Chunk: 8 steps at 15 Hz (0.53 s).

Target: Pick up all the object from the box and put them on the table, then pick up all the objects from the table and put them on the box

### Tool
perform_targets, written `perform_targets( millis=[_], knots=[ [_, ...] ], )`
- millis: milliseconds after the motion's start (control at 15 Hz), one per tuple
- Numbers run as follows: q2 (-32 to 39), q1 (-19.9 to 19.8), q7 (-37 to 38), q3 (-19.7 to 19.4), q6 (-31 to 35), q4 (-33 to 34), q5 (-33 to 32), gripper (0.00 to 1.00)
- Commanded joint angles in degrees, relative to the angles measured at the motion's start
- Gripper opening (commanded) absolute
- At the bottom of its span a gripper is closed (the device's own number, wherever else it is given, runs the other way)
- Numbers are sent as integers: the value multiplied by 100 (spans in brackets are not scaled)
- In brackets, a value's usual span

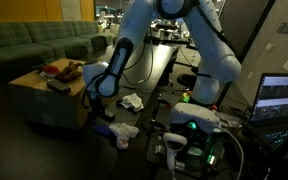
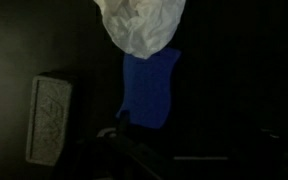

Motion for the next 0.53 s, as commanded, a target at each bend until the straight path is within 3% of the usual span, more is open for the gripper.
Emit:
perform_targets(
  millis=[0,467],
  knots=[
    [82,-179,-502,258,342,-118,386,100],
    [488,-445,-1160,489,502,22,578,100]
  ],
)
